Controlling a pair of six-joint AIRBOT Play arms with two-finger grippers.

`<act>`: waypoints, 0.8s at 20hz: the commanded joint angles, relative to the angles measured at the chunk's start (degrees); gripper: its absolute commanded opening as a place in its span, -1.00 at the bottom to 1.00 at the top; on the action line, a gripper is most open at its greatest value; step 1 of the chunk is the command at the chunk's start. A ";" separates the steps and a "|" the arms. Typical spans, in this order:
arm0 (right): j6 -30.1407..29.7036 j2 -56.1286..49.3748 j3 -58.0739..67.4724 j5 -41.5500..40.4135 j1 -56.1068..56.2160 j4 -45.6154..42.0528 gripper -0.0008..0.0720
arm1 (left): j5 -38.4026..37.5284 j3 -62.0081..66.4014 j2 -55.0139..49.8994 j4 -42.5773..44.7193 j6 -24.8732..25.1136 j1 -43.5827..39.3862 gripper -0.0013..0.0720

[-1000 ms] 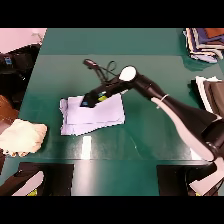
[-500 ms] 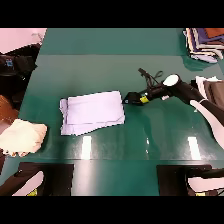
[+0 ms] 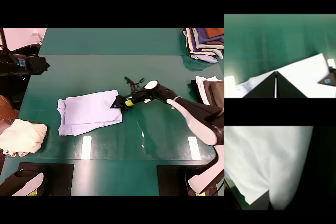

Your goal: Fold the shirts.

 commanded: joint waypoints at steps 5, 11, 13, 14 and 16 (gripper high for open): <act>1.20 -0.11 11.61 0.52 -0.37 -5.11 -0.92 | 0.28 0.00 -0.26 -0.20 -0.55 -7.58 -0.90; 1.86 12.55 11.63 1.33 -19.82 -13.64 -0.92 | 2.38 0.00 -0.26 -0.87 -0.76 -13.66 -0.90; 1.84 15.89 11.63 1.73 -28.44 -14.97 -0.92 | 4.15 0.00 -0.26 -1.03 -0.74 -15.96 -0.90; 1.84 17.11 11.63 1.70 -32.65 -14.93 -0.92 | 5.18 0.00 -0.26 -1.11 -0.76 -17.07 -0.90; 1.81 18.82 11.63 1.38 -41.42 -14.93 -0.92 | 6.60 0.00 -0.26 -1.68 -0.76 -18.84 -0.90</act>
